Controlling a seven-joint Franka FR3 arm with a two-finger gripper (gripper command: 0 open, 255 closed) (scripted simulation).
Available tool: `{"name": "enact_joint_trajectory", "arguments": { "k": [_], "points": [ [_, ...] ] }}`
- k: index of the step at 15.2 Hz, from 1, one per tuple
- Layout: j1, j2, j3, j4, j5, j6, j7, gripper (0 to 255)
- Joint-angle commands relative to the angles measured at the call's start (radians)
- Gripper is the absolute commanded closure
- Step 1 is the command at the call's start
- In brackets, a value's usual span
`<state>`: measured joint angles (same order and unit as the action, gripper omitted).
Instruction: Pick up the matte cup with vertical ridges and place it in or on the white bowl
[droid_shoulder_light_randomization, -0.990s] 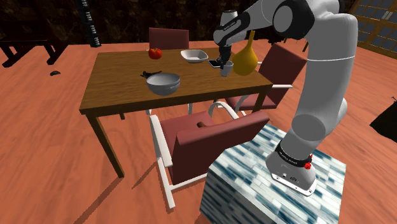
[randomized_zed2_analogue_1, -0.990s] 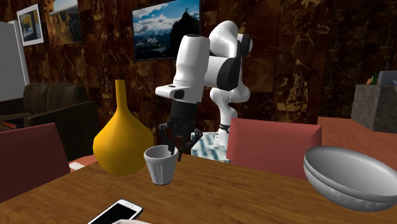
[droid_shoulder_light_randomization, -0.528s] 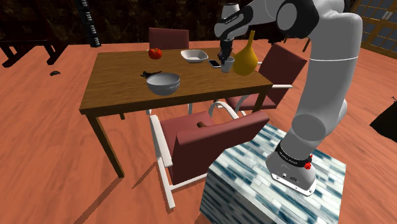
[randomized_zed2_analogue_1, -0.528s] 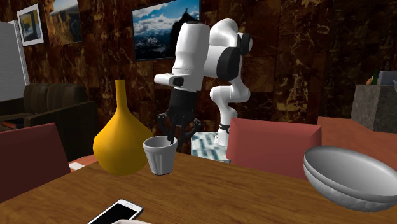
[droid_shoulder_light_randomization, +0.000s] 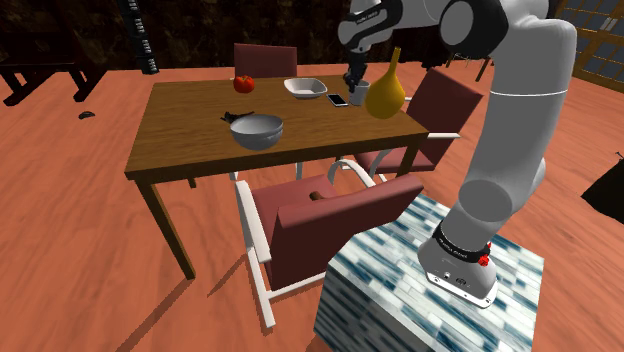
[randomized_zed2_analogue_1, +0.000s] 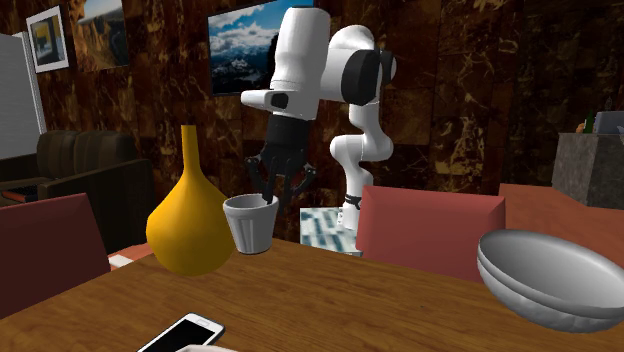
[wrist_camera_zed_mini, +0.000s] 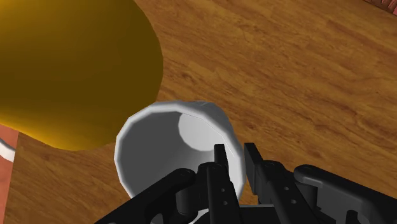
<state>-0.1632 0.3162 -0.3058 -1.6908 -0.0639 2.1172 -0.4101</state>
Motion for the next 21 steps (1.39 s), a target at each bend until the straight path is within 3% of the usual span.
{"name": "enact_joint_trajectory", "arguments": {
  "k": [1,18,21],
  "points": [
    [0.002,-0.012,-0.001,0.014,-0.003,-0.025,0.000,255],
    [0.000,-0.037,-0.004,0.201,-0.003,-0.236,-0.021,255],
    [0.048,-0.064,0.015,0.177,-0.024,-0.246,0.048,255]
  ]
}}
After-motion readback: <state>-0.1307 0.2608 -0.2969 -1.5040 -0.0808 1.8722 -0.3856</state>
